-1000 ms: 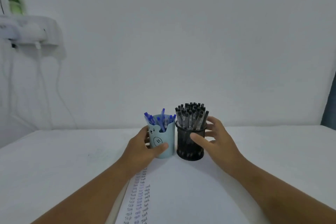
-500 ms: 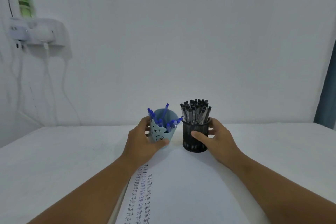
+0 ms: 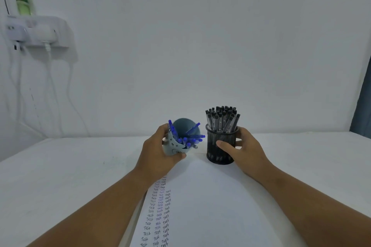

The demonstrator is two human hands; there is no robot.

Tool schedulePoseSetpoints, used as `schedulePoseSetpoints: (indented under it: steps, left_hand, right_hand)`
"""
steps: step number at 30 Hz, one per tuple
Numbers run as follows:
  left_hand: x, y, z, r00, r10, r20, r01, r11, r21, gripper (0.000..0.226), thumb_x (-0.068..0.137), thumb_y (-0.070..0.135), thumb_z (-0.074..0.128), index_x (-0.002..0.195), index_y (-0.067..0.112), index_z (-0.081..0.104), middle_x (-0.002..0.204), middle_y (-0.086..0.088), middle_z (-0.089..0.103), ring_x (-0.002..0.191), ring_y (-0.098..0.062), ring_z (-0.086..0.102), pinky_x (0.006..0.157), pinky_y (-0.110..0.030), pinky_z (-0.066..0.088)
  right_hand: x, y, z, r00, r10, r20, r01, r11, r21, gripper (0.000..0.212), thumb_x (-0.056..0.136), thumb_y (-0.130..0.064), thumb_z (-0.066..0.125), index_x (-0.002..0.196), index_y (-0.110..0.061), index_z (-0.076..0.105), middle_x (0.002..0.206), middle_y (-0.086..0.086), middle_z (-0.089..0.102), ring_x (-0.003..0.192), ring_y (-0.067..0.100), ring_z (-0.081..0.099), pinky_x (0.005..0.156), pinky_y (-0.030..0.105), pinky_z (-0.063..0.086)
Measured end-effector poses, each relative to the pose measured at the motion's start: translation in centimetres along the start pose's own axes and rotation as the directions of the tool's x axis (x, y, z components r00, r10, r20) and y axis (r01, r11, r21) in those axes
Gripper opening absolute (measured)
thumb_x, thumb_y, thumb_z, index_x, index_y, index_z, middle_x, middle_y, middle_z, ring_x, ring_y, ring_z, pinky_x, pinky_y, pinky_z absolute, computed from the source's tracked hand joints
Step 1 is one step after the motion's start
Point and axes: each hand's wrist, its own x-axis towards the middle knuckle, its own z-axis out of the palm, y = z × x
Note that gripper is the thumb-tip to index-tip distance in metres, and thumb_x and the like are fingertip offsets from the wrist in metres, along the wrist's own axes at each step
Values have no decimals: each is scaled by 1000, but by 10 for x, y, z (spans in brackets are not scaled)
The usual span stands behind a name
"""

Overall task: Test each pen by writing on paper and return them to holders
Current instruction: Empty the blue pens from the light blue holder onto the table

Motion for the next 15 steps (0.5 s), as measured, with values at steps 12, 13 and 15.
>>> schedulePoseSetpoints:
  steps: [12, 13, 15]
  left_hand:
    - [3, -8, -4, 974, -222, -47, 217, 972, -85, 66, 74, 19, 90, 128, 31, 54, 109, 16, 66, 99, 0, 64, 65, -8, 51]
    - [4, -9, -4, 971, -235, -42, 231, 969, -85, 64, 74, 21, 89, 127, 32, 54, 109, 16, 67, 99, 0, 64, 65, -9, 51]
    - [4, -10, -3, 964, -266, -26, 263, 961, -91, 61, 77, 25, 88, 126, 34, 53, 110, 16, 66, 100, 0, 63, 68, -10, 50]
  right_hand:
    - [2, 2, -9, 998, 28, -54, -28, 1000, 7, 51, 81, -39, 81, 125, -29, 57, 112, -18, 67, 94, 5, 66, 76, 26, 54]
    - [2, 2, -10, 998, 35, -53, -35, 999, 4, 52, 81, -38, 81, 125, -30, 56, 112, -18, 67, 94, 5, 66, 76, 27, 54]
    - [2, 2, -9, 997, 56, -48, -56, 998, 8, 53, 79, -38, 82, 124, -30, 55, 114, -15, 66, 94, 5, 66, 81, 34, 57]
